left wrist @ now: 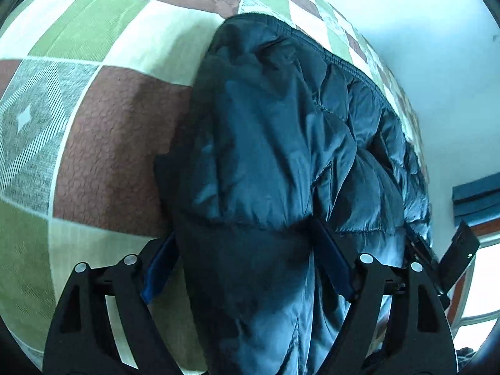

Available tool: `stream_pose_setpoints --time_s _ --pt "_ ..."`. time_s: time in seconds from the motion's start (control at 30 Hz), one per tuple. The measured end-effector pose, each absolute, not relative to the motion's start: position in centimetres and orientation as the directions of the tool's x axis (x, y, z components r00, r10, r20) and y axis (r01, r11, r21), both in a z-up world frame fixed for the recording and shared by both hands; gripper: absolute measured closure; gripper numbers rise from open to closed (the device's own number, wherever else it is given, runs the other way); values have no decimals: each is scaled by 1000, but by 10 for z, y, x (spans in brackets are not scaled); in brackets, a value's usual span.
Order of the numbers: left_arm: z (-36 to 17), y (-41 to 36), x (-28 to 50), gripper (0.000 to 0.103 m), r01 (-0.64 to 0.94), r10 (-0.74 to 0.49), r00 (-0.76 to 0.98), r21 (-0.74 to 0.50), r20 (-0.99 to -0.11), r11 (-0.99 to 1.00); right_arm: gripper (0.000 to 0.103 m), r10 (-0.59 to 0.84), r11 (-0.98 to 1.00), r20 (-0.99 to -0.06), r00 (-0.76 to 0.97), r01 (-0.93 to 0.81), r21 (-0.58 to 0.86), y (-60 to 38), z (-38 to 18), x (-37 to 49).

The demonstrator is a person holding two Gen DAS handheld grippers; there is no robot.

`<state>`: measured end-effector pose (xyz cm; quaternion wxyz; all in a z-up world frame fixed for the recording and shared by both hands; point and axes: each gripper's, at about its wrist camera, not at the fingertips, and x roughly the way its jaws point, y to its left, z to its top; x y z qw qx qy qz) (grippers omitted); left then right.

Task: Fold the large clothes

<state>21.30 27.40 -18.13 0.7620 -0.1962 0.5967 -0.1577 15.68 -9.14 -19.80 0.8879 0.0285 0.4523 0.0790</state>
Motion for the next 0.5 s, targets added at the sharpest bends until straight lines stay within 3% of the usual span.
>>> stream_pose_setpoints --time_s 0.1,0.23,0.5 --pt "-182 268 215 23 22 -456 234 -465 -859 885 57 163 986 -798 580 -113 119 -91 -199 157" --pt "-183 264 220 43 29 -484 224 -491 -846 871 57 162 987 -798 580 -113 117 -91 -199 156" --pt "-179 253 219 65 42 -479 245 -484 -843 874 57 160 987 -798 582 -114 114 -91 -199 156"
